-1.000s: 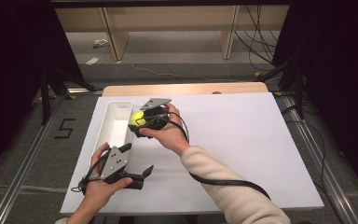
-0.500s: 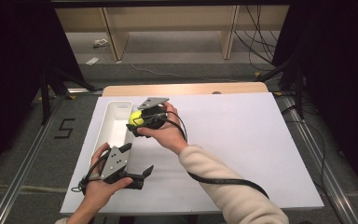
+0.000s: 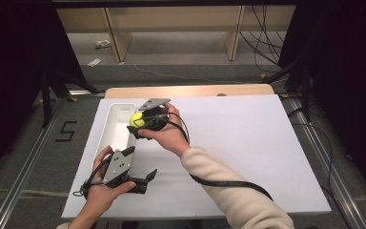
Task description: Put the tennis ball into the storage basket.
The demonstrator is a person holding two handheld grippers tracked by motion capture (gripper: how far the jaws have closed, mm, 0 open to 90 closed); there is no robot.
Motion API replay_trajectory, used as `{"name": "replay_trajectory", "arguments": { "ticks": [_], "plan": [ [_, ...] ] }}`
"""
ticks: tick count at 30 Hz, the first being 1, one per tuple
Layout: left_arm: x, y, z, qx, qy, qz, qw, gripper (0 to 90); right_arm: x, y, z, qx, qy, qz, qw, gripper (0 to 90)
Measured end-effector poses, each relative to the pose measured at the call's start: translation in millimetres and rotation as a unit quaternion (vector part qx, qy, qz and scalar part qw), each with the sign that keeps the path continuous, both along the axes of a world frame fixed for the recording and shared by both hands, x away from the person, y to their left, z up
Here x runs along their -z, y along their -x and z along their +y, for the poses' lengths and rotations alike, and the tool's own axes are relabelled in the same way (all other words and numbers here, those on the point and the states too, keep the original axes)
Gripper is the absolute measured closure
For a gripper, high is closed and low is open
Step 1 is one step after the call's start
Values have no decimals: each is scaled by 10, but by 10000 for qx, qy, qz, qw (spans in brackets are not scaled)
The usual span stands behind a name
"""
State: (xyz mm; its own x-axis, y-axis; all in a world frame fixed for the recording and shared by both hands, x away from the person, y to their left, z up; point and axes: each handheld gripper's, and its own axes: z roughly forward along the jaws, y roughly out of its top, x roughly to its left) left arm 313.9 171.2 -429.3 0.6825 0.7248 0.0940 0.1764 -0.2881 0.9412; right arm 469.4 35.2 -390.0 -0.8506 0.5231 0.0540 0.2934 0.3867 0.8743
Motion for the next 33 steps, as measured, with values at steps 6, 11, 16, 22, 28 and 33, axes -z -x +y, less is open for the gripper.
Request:
{"name": "replay_trajectory", "arguments": {
  "ticks": [6,11,16,22,28,33],
  "plan": [
    [0,0,0,2,0,-1,10000,0,-10,-13,25,-28,13,3,10000,263],
    [1,-1,0,8,-2,-3,10000,0,-25,-15,50,-48,9,-5,10000,263],
    [1,0,-1,10,-7,-6,10000,0,-26,-19,71,-64,6,-14,10000,263],
    [2,1,-3,11,-11,-6,10000,0,-21,-28,87,-68,-3,16,10000,263],
    [2,2,-8,27,-13,-8,10000,0,-18,-41,108,-69,5,42,10000,263],
    [3,0,-7,26,-13,-8,10000,0,-13,-45,140,-100,7,67,9999,263]
  ]
}}
